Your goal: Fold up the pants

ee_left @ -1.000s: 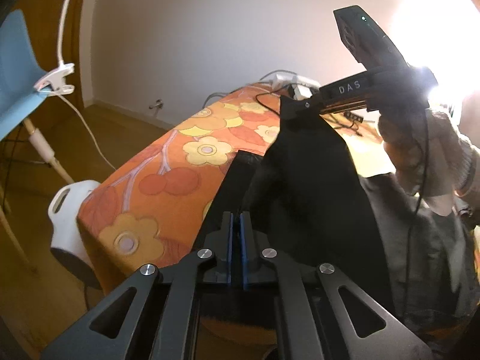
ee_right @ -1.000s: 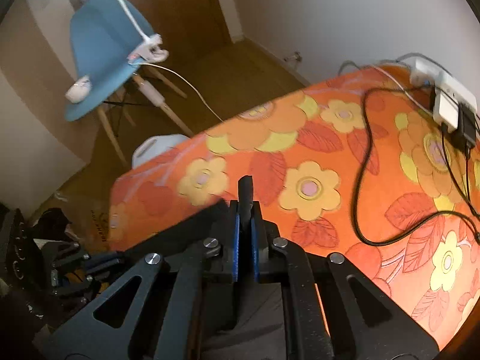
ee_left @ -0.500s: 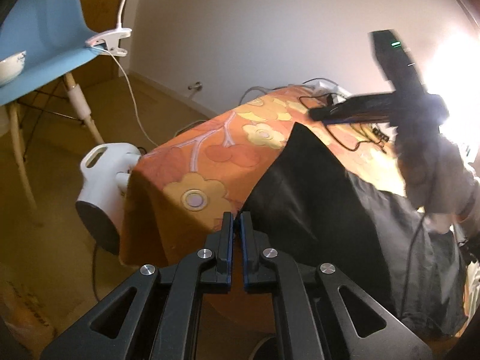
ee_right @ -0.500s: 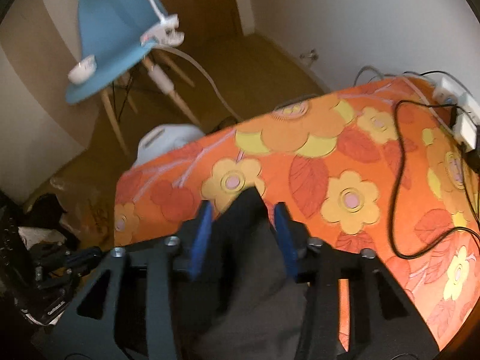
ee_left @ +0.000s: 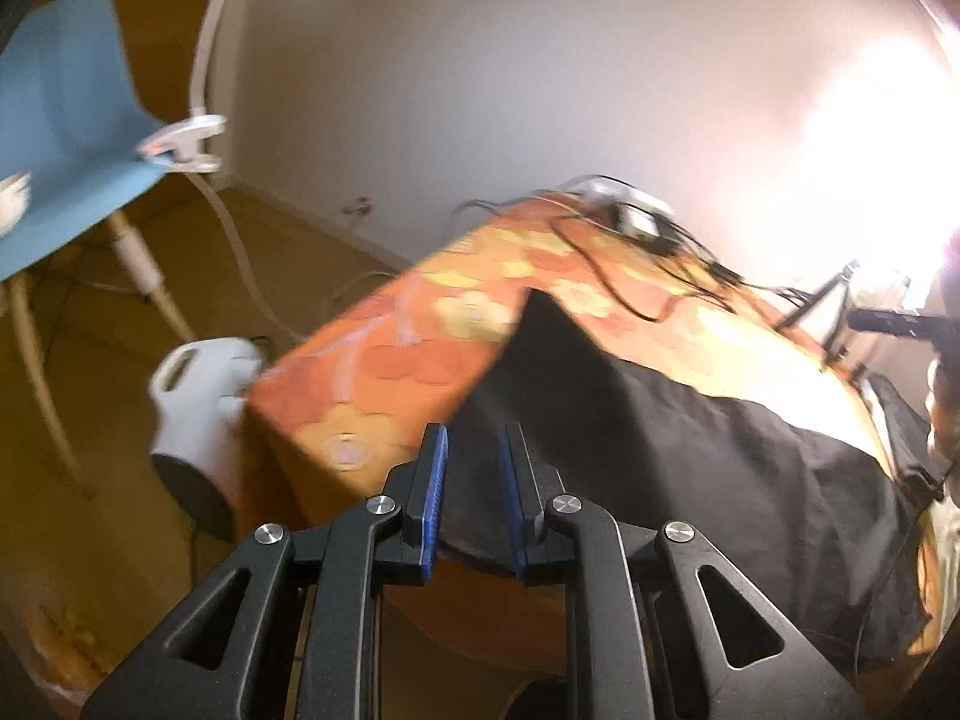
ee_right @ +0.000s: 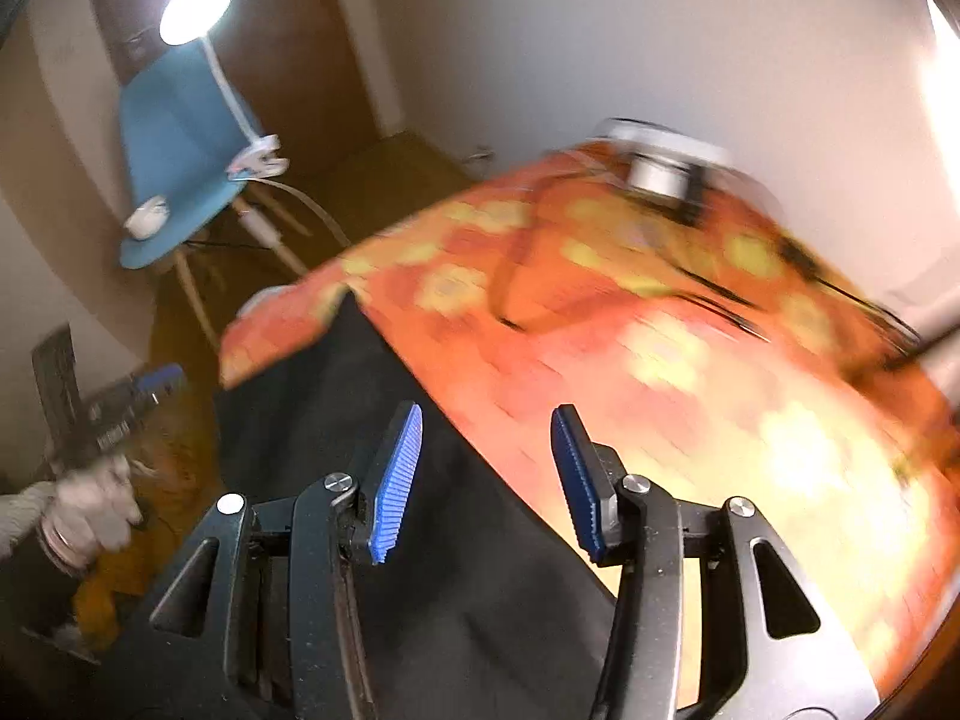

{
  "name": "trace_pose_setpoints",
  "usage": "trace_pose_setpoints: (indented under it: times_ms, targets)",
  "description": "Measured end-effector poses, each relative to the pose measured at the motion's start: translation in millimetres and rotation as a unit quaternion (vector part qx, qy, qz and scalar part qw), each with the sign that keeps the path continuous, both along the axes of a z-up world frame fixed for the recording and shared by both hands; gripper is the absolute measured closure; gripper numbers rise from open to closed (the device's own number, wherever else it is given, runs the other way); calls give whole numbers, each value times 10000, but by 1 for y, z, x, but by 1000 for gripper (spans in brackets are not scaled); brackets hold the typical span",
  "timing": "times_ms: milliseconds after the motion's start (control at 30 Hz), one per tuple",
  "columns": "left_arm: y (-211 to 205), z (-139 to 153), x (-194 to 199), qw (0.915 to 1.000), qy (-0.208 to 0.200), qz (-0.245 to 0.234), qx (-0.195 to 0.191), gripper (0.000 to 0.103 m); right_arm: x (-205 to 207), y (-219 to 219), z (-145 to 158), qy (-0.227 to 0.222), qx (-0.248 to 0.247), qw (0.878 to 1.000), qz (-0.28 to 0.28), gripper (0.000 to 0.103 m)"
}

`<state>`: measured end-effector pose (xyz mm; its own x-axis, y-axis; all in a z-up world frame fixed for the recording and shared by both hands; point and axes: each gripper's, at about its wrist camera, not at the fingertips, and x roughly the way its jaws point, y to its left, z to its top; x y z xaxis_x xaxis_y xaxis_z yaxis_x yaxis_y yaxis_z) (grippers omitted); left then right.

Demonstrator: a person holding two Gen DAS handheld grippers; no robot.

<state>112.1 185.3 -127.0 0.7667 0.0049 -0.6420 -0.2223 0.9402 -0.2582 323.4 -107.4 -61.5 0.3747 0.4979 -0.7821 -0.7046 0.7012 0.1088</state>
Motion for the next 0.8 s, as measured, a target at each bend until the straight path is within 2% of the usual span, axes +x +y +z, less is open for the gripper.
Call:
trace_pose_setpoints:
  times_ms: [167, 300, 367, 467, 633, 733, 800]
  targets:
    - [-38, -4, 18, 9983, 101, -566, -26, 87, -38, -112, 15, -162, -35, 9961, -871, 55]
    - [-56, -16, 29, 9969, 261, -743, -30, 78, -71, -203, 20, -225, -68, 9842, -1753, 45]
    - [-58, -21, 32, 9967, 337, -738, -49, 79, -85, -248, 15, -146, -15, 9752, -2207, 42]
    - [-58, -28, 33, 9971, 422, -639, -14, 78, -99, -306, -1, 128, 137, 9605, -2776, 33]
    - [-50, -35, 36, 9979, 524, -391, -19, 78, -110, -375, -50, 591, 318, 9415, -3302, 32]
    - [-48, -40, 36, 9977, 595, -323, 21, 78, -110, -392, -73, 751, 588, 9382, -3328, 32]
    - [-46, -42, 36, 9977, 623, -257, 45, 78, -108, -391, -84, 766, 655, 9416, -3212, 32]
